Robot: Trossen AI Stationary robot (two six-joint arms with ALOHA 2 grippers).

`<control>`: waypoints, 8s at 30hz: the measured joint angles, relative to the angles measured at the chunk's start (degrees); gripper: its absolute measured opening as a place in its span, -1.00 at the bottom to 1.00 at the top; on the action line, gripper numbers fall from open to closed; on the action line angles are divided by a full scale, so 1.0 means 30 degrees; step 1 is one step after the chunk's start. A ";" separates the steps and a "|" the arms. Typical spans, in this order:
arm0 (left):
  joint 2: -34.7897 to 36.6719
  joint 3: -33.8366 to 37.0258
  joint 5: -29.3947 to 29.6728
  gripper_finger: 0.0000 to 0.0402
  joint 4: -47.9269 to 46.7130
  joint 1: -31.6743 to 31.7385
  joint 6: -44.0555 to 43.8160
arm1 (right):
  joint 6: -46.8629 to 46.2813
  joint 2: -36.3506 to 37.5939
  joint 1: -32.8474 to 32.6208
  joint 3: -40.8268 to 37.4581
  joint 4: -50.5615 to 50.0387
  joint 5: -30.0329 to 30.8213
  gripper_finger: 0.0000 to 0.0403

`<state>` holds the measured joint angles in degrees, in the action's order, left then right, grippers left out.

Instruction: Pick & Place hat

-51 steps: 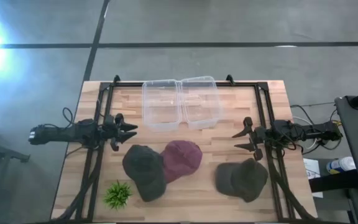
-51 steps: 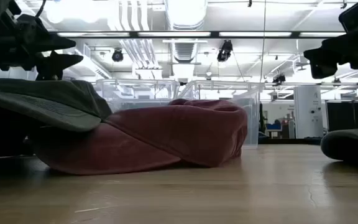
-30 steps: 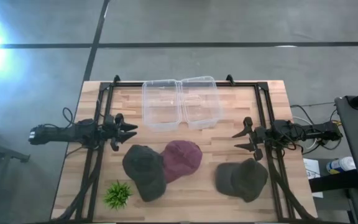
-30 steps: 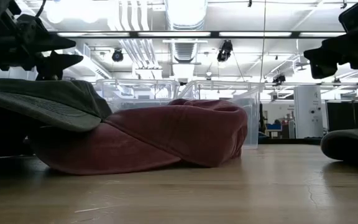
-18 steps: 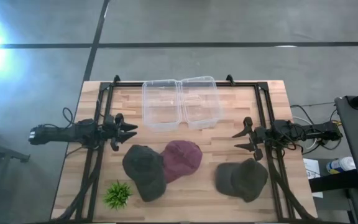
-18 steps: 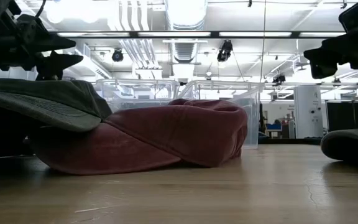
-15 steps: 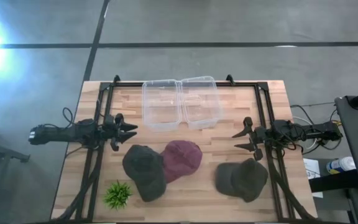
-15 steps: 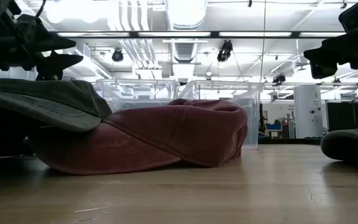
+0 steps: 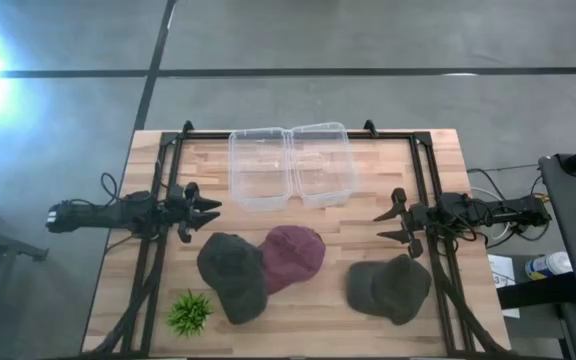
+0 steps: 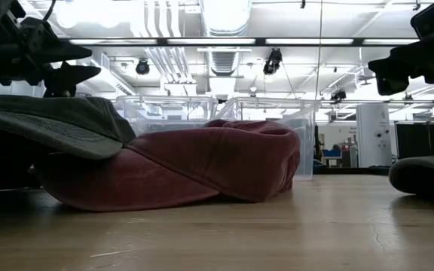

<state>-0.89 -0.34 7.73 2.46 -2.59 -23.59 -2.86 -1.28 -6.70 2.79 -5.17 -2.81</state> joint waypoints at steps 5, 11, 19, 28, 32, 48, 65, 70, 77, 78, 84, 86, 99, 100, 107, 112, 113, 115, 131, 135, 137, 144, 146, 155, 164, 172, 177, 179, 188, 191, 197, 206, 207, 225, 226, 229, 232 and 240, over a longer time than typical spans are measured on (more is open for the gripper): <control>-0.0002 0.0000 0.0000 -0.17 0.0005 0.0000 0.0000 | 0.0035 0.0001 0.0000 0.0000 0.0002 0.0000 -0.08; -0.0007 0.0000 0.0000 -0.17 0.0001 -0.0004 0.0000 | 0.1249 0.0000 0.0000 0.0000 0.0002 -0.0002 -0.08; -0.0002 0.0000 0.0000 -0.17 0.0002 0.0000 0.0000 | 0.0015 0.0005 0.0000 0.0000 -0.0001 -0.0003 -0.08; 0.0000 0.0000 0.0000 -0.17 0.0000 -0.0007 0.0000 | -0.0004 0.0007 0.0000 0.0000 0.0009 0.0005 -0.08; -0.0003 0.0000 0.0000 -0.17 0.0007 -0.0003 0.0000 | -0.1962 0.0000 0.0006 0.0000 0.0402 0.0975 -0.08; 0.0001 0.0000 0.0007 -0.17 0.0036 0.0000 0.0161 | -2.2946 -0.0332 -0.0058 -0.0080 0.5645 0.5653 -0.08; -0.0029 0.0000 0.3470 -0.17 0.2756 0.0000 -1.4354 | -2.1657 -0.8594 -0.0557 0.1150 1.0045 0.5042 -0.08; -0.0032 0.0000 0.3686 -0.17 0.4631 0.0007 -1.5023 | -2.1596 -1.0734 -0.0393 0.2773 1.0447 0.4733 -0.08; -0.1176 -0.1644 0.3249 -0.18 0.4195 0.0007 -1.3965 | -2.5153 -1.4794 -0.0412 0.6157 0.2894 -0.0367 -0.08; -0.1604 -0.2158 0.3146 -0.19 0.3339 0.0007 -1.3808 | -2.5407 -1.5384 -0.0448 0.6743 0.1183 -0.1288 -0.08; -0.5924 -0.5322 0.0506 -0.19 -0.2465 -0.0007 -1.4021 | -2.5446 -1.8651 -0.1146 0.9241 -0.4468 -0.4417 -0.08; -0.7940 -0.6287 -0.0858 -0.19 -0.3190 -0.0048 -1.3688 | -2.5460 -1.9579 -0.1610 0.9728 -0.5119 -0.4868 -0.08; -1.7141 -1.3567 -0.4371 -0.19 -1.1078 -0.1319 -0.6451 | -2.7919 -2.3429 -0.5187 1.1108 -0.5195 -0.5105 -0.08; -1.7406 -1.3822 -0.4371 -0.19 -1.1154 -0.1397 -0.6121 | -2.8055 -2.3570 -0.5393 1.1205 -0.5230 -0.4968 -0.08; -1.7922 -1.4651 -0.4371 -0.19 -1.1067 -0.1813 -0.5571 | -2.9092 -2.3866 -0.6824 1.1851 -0.5199 -0.3106 -0.08; -1.8304 -1.4666 -0.4362 -0.19 -1.0274 -0.2538 -0.6526 | -3.0272 -2.3878 -0.7784 1.1919 -0.5196 -0.2806 -0.08; -1.8559 -1.4666 -0.4371 -0.19 -0.9843 -0.2772 -0.6611 | -3.0594 -2.3898 -0.8022 1.1917 -0.5213 -0.2811 -0.08; -1.9190 -1.4668 -0.4364 -0.19 -0.8662 -0.3295 -0.6894 | -3.1206 -2.3999 -0.8417 1.1905 -0.5211 -0.2811 -0.08; -2.7508 -2.0127 -0.2670 -0.19 -0.5251 -0.5355 -0.8640 | -3.3712 -2.4159 -1.0448 1.1016 -0.6224 -0.1500 -0.08; -3.0673 -2.3045 -0.2208 -0.19 -0.4971 -0.5682 -0.8609 | -3.2419 -2.4252 -1.0431 1.0243 -0.5527 -0.0736 -0.08; -3.2554 -2.4517 -0.2171 -0.19 -0.4375 -0.5664 -0.9046 | -3.2072 -2.4242 -1.0433 0.9800 -0.4599 -0.0522 -0.08; -3.8225 -2.9138 0.0116 -0.19 -0.4249 -0.5501 -1.2959 | -3.0721 -2.4242 -1.0571 0.8894 -0.2971 0.0337 -0.08; -3.9154 -2.9718 0.1029 -0.19 -0.3698 -0.5501 -1.4260 | -3.0369 -2.4239 -1.0567 0.8750 -0.2882 0.0423 -0.08; -4.2429 -2.9979 0.1759 -0.19 0.1457 -0.5535 -1.9867 | -2.9310 -2.4225 -1.0564 0.8393 -0.2790 0.0516 -0.08; -4.3240 -2.9908 0.2070 -0.19 0.1705 -0.5416 -2.0670 | -2.9125 -2.4276 -1.0557 0.8327 -0.1711 0.1001 -0.08; -4.3385 -2.9819 0.2149 -0.19 0.3587 -0.4812 -1.8867 | -2.9045 -2.4283 -0.9996 0.8313 -0.0221 0.1109 -0.08; -4.3365 -2.9813 0.1774 -0.20 0.4145 -0.4509 -1.7572 | -2.8707 -2.4280 -0.9231 0.8313 0.0226 0.1168 -0.08; -4.3322 -2.9806 0.1323 -0.25 0.4124 -0.4468 -1.7008 | -2.8435 -2.4267 -0.9081 0.8313 0.0354 0.1314 -0.08; -4.2679 -3.0367 0.0790 -0.94 0.4236 -0.4552 -1.5777 | -2.6983 -2.3052 -0.9107 0.9275 -0.0561 0.1087 -0.08; -4.1751 -3.0297 0.0974 -0.95 0.3119 -0.4583 -1.4684 | -2.6405 -2.2083 -0.9100 0.9842 -0.1771 0.0991 -0.08; -3.8245 -3.0250 0.3829 -0.97 -0.3925 -0.4867 -1.2637 | -2.4412 -1.9268 -0.9085 1.0996 -0.3153 0.1151 -0.08; -3.2258 -3.0214 0.9187 -0.97 -0.7788 -0.5657 -1.0567 | -1.8563 -1.5736 -0.9318 1.4052 -0.3217 0.3584 -0.08; -3.1545 -3.0214 0.9956 -0.97 -0.7826 -0.5824 -1.0111 | -1.8051 -1.5537 -0.9310 1.4317 -0.3311 0.4044 -0.08; -2.6047 -3.0143 1.9375 -0.97 -2.4754 -0.6391 -1.8394 | -2.3623 -1.6425 -0.9260 1.4068 -1.0838 0.7506 -0.08; -2.6209 -3.0090 1.8407 -0.97 -2.5869 -0.5827 -1.8972 | -2.3912 -1.6534 -0.9260 1.3918 -1.0808 0.7501 -0.08; -2.6854 -2.9956 1.5460 -0.97 -2.8256 -0.4058 -1.9812 | -2.4344 -1.6916 -0.9260 1.3715 -1.0787 0.7489 -0.08; -2.6948 -2.9907 1.3492 -0.97 -2.7928 -0.2308 -1.8310 | -2.4654 -1.7168 -0.9260 1.3690 -1.0768 0.7469 -0.08; -2.6894 -2.9702 0.8477 -0.94 -2.4405 0.2734 -1.1371 | -2.5654 -1.8083 -0.9245 1.3682 -1.0220 0.7426 -0.08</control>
<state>-81.57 -89.45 33.16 -70.76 5.61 -57.71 -79.82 -55.53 -34.44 43.83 -35.83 19.47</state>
